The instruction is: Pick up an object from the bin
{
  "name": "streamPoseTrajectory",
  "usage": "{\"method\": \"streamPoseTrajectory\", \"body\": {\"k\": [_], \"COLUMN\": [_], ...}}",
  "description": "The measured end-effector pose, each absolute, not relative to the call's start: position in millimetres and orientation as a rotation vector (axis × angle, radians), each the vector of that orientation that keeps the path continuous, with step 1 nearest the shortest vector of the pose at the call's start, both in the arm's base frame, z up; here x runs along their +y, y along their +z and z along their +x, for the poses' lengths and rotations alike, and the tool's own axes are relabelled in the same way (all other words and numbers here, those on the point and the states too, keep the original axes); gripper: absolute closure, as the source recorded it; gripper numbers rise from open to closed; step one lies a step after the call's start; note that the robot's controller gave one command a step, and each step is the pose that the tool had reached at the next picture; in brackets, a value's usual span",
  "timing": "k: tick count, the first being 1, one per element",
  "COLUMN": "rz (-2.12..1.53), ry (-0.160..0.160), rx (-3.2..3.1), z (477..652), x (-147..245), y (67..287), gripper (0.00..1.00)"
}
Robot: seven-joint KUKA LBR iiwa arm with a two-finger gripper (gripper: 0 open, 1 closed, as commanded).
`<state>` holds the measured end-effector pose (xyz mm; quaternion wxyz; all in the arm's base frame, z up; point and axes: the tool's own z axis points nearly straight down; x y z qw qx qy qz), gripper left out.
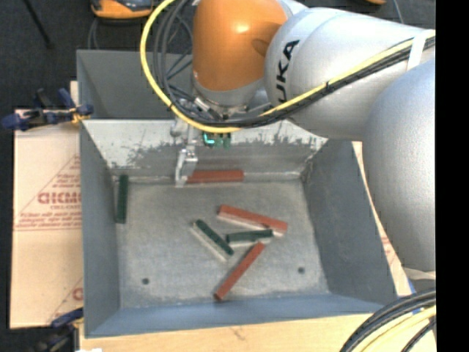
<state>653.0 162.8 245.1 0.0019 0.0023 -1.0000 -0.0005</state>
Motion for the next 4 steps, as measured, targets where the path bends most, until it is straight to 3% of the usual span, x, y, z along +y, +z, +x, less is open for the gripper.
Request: {"method": "streamPoseTrajectory", "body": {"k": [1, 2, 3, 4], "rz": [-0.001, -0.001, -0.130, 0.214], "ry": [-0.004, -0.004, -0.005, 0.000], "rx": [-3.146, -3.146, -3.147, -3.136], "z": [654.3, 654.3, 644.6, 632.8], "x": [162, 162, 154, 126], "y": [251, 251, 210, 154], "gripper": [1.00, 1.00, 1.00, 0.00]}}
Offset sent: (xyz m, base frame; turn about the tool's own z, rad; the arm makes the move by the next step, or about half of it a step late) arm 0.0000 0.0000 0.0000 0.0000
